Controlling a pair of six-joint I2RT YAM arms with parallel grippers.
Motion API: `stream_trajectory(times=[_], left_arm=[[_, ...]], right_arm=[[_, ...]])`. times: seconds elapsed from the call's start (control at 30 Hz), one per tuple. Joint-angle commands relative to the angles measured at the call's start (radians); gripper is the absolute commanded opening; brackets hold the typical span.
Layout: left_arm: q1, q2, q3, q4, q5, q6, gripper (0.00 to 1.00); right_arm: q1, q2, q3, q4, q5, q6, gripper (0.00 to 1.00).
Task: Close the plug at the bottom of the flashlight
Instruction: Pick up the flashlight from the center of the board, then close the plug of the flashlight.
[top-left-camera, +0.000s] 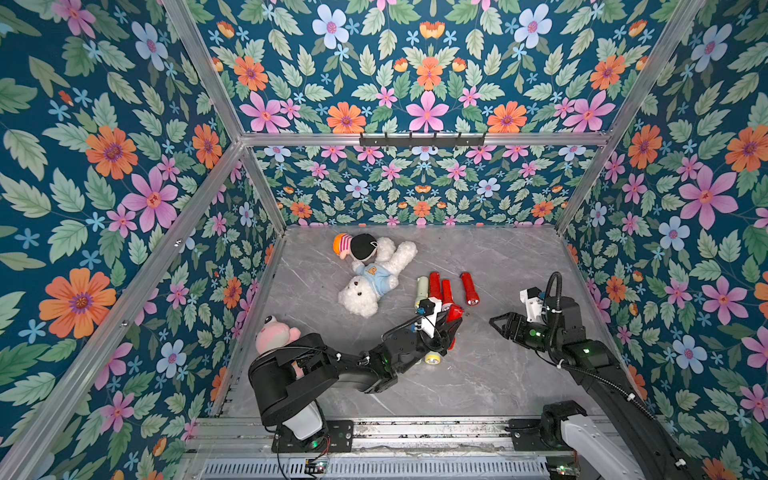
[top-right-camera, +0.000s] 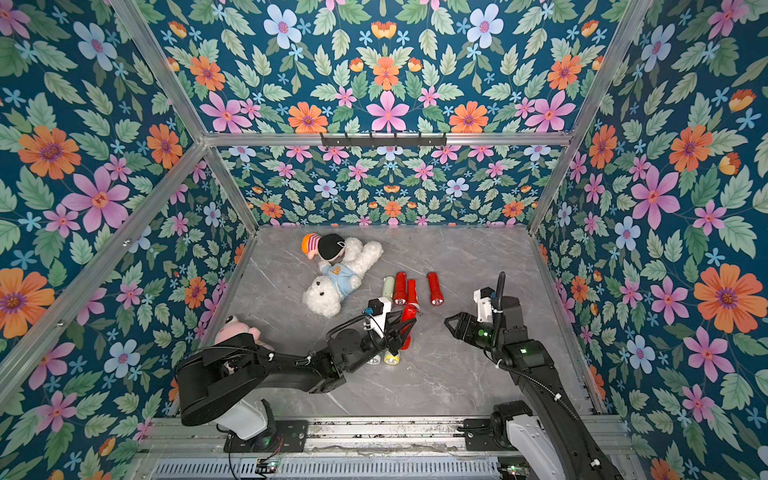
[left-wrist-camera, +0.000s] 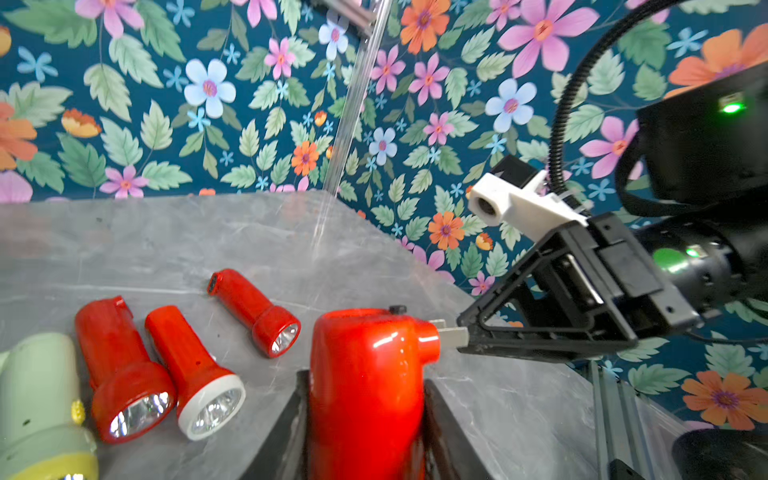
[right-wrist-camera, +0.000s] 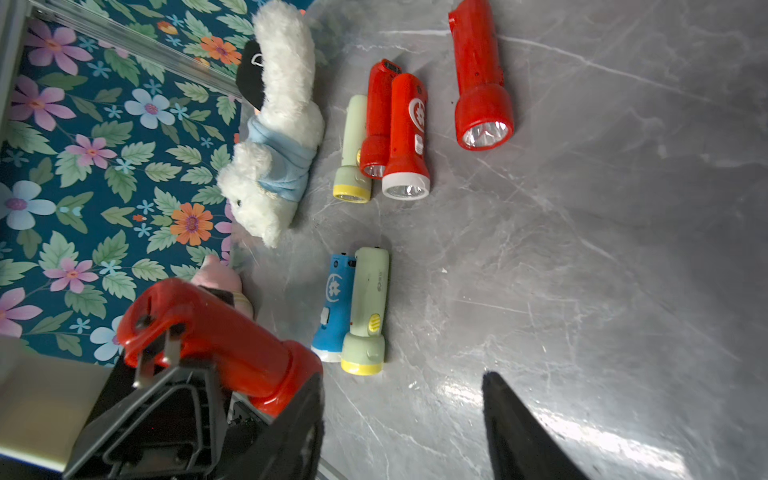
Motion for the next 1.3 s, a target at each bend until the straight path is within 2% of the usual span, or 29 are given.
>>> stream_trajectory(times=[0.0,0.13,0.23,0.4,0.57,0.8,0.93,1.1,1.27], left_arm=[[0.002,0.000,-0.041,0.286,0.099,0.159,0.00],[0.007,-0.003,-0.103,0.402,0.146,0.242,0.00],[0.015,-0.021,-0.131,0.414,0.197,0.266,0.00],[0.032,-0.059,-0.182,0.445,0.279,0.293,0.00],[0.060,-0.108,-0.211,0.430,0.371,0.311,0.00],[0.089,-0.168,-0.209,0.385,0.535,0.318,0.00],[0.091,-0.186,-0.218,0.383,0.580,0.320,0.00],[0.092,-0.216,-0.227,0.345,0.591,0.331,0.00],[0.115,-0.240,-0.205,0.289,0.643,0.321,0.00]], right_arm=[[0.002,0.020,0.013,0.025,-0.008,0.022,0.59],[0.002,0.062,0.029,0.034,-0.042,0.034,0.57],[0.002,0.074,0.045,0.052,-0.056,0.036,0.56],[0.012,0.087,0.086,0.153,-0.147,0.028,0.53],[0.069,0.092,0.166,0.151,-0.116,-0.032,0.52],[0.188,0.130,0.180,0.259,-0.129,-0.014,0.52],[0.227,0.144,0.190,0.351,-0.199,-0.008,0.53],[0.242,0.158,0.175,0.513,-0.387,0.038,0.55],[0.320,0.143,0.206,0.404,-0.409,-0.109,0.53]])
